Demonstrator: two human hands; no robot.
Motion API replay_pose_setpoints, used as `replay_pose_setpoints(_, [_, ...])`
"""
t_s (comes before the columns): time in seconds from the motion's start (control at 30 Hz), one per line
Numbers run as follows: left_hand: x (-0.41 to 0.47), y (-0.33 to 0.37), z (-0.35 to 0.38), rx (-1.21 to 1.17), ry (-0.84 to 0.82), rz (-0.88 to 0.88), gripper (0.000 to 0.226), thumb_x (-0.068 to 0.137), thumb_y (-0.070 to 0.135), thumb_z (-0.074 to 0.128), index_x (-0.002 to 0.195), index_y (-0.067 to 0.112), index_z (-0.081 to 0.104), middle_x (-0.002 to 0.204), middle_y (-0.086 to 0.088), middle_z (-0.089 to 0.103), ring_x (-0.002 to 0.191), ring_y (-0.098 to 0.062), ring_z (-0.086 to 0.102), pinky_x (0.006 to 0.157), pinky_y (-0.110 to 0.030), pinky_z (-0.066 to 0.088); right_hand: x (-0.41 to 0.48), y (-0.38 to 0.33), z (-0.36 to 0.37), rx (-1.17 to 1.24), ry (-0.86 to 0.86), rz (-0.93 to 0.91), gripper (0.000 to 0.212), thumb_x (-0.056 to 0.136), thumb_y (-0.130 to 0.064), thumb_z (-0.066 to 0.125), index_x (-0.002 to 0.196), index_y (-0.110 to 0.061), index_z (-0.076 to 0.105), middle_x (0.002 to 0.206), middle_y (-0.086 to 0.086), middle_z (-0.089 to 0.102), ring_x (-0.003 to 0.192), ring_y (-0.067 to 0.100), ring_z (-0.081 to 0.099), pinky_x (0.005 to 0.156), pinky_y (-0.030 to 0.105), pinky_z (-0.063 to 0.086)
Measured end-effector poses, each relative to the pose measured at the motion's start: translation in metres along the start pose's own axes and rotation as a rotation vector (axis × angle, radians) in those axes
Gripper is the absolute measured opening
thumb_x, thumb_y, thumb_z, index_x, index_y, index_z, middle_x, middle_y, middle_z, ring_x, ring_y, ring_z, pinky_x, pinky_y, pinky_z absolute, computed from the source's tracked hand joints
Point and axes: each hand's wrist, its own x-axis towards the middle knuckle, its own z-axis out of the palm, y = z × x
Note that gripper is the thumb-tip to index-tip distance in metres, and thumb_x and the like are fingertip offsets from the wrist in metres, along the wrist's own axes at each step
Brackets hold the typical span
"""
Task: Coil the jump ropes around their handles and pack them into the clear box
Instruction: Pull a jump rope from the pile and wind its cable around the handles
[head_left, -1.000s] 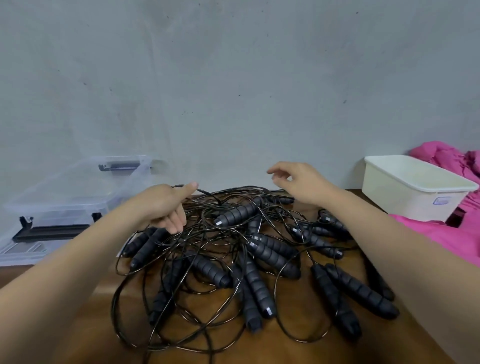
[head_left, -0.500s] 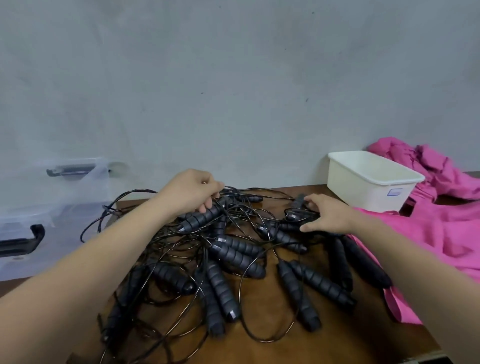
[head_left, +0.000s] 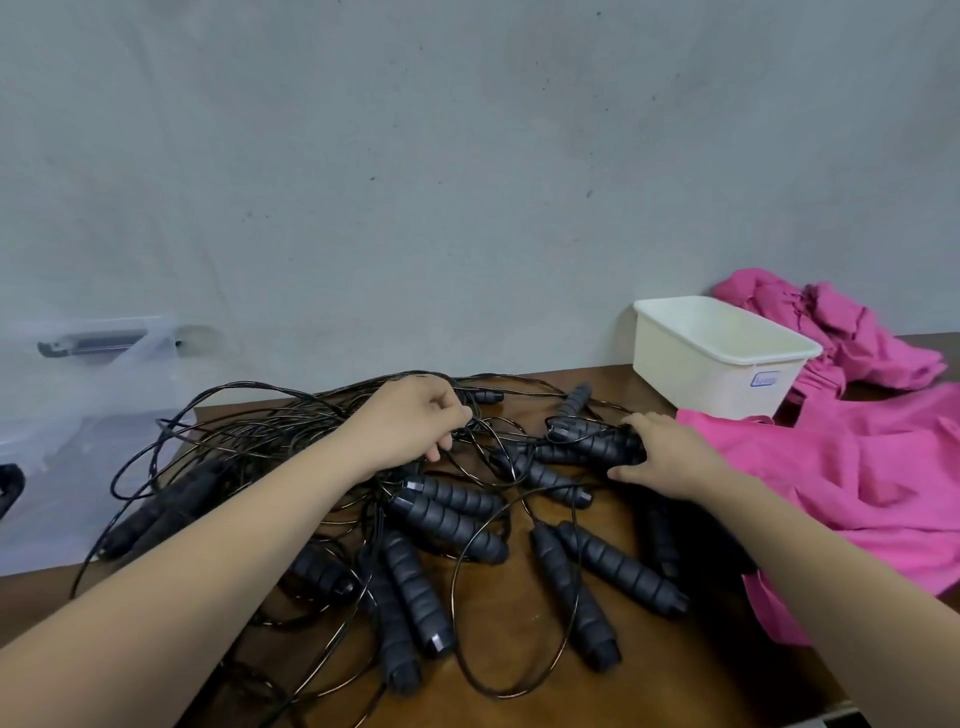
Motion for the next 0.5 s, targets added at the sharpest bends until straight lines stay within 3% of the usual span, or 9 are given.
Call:
replay_pose_setpoints(0.13, [-0.005,0.005,0.003,-0.016,-0.027,0.023,0.019,0.1,0.041,0.065,0.095,0.024,0.071,0.08,0.004,0.079,0.067,-0.011,0.075,0.087,-0.045,0.061,0.003,-0.001,0.003,0.11,0.0,-0.034,0.101,0.082,-0.057,0.082,0.164,-0.023,0.032,0.146,0.007,0.063,0.13,0.027,0.061,0.115,0.042,0.044])
replay_pose_setpoints(0.27, [-0.009,0.006,-0.006,-0.081,0.022,0.055,0.004,0.098,0.035,0.067,0.1,0.032,0.069,0.083,0.008,0.077,0.076,-0.008,0.075,0.076,-0.037,0.057,0.002,-0.017,-0.029,0.182,0.121,-0.123,0.095,0.091,-0.052,0.078,0.167,-0.021,0.029,0.154,0.01,0.057,0.139,0.03,0.055,0.113,0.04,0.045])
replay_pose_setpoints(0.33, [-0.01,0.004,-0.015,-0.094,0.068,0.069,0.018,0.096,0.024,0.065,0.107,0.038,0.066,0.091,0.012,0.075,0.079,-0.005,0.07,0.077,-0.031,0.052,-0.001,-0.04,-0.056,0.229,0.164,-0.173,0.106,0.092,-0.054,0.078,0.171,-0.023,0.015,0.141,0.009,0.067,0.125,0.029,0.065,0.103,0.04,0.052])
replay_pose_setpoints(0.4, [-0.012,0.001,-0.026,-0.123,0.135,0.111,0.041,0.092,0.009,0.06,0.118,0.041,0.062,0.106,0.014,0.072,0.091,0.001,0.067,0.081,-0.023,0.049,-0.011,-0.072,-0.09,0.355,0.139,-0.232,0.118,0.089,-0.057,0.079,0.172,-0.032,-0.002,0.111,-0.002,0.076,0.098,0.015,0.073,0.088,0.033,0.057])
replay_pose_setpoints(0.5, [-0.018,-0.004,-0.045,-0.185,0.167,0.163,0.06,0.087,-0.002,0.06,0.133,0.036,0.057,0.127,0.013,0.067,0.118,0.004,0.063,0.101,-0.022,0.05,-0.029,-0.12,-0.133,0.56,0.003,-0.328,0.111,0.09,-0.061,0.078,0.167,-0.052,-0.002,0.091,-0.007,0.077,0.083,0.003,0.071,0.082,0.02,0.052])
